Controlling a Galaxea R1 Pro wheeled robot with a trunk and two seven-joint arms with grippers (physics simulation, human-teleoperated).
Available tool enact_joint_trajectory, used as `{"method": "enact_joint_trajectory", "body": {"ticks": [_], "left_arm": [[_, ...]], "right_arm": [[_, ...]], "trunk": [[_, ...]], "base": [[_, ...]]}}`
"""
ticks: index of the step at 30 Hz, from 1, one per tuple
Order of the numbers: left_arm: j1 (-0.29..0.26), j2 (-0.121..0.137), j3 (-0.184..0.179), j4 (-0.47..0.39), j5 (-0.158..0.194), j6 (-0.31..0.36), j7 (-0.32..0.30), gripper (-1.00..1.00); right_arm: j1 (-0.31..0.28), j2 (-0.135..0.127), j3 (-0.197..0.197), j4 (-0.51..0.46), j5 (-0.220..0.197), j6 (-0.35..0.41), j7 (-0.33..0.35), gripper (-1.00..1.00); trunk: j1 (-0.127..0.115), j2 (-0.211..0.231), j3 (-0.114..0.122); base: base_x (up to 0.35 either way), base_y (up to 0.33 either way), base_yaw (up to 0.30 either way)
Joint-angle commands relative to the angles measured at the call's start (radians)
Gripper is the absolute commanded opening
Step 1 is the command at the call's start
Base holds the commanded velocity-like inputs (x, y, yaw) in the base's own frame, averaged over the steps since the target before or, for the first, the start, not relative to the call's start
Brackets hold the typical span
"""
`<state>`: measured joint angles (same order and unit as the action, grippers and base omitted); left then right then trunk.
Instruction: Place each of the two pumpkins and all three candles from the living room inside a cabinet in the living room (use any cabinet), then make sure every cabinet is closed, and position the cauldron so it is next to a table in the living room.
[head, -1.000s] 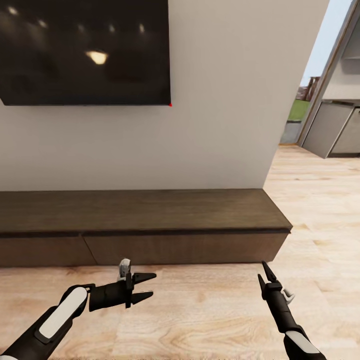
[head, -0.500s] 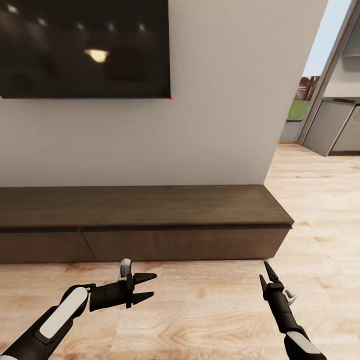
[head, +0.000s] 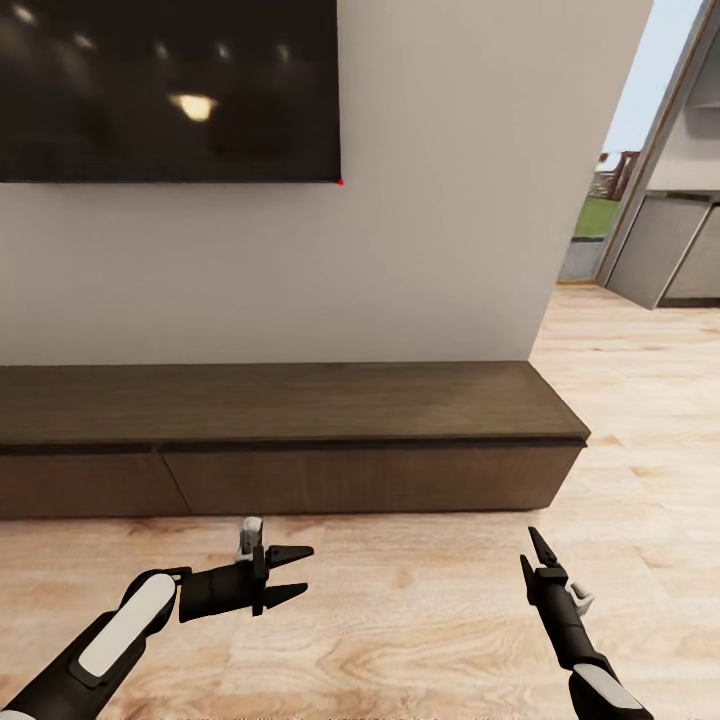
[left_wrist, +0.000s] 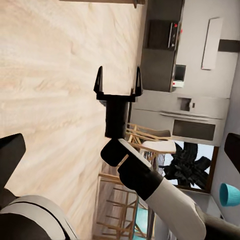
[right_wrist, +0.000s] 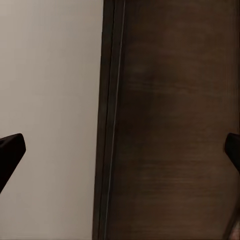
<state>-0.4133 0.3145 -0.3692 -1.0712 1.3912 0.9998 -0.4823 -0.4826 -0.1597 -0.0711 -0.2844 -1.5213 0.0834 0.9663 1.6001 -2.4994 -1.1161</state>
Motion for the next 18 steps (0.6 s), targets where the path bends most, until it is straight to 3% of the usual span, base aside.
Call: {"method": "enact_joint_trajectory", "body": {"ticks": [1, 7, 12, 18], "left_arm": [[-0.001, 0.000, -0.002, 0.001, -0.003, 0.000, -0.007, 1.00], [-0.001, 0.001, 0.000, 0.000, -0.003, 0.000, -0.012, 1.00], [-0.001, 0.003, -0.006, 0.003, -0.005, -0.001, -0.094, 1.00], [-0.001, 0.004, -0.006, 0.012, -0.006, -0.001, -0.123, 1.00]], "right_arm": [[-0.001, 0.000, -0.003, 0.001, -0.005, 0.009, 0.002, 1.00], [-0.001, 0.000, -0.003, 0.001, -0.006, 0.008, 0.000, 1.00], [-0.001, 0.000, -0.004, 0.002, -0.007, 0.007, -0.001, 1.00], [-0.001, 0.000, -0.004, 0.002, -0.007, 0.007, -0.001, 1.00]], "trunk": [[0.000, -0.001, -0.005], [0.001, -0.001, -0.009], [0.001, -0.001, -0.009], [0.001, -0.001, -0.009]], "base": [[0.000, 0.000, 0.000], [0.000, 0.000, 0.000], [0.010, 0.000, 0.000], [0.234, 0.000, 0.000]]}}
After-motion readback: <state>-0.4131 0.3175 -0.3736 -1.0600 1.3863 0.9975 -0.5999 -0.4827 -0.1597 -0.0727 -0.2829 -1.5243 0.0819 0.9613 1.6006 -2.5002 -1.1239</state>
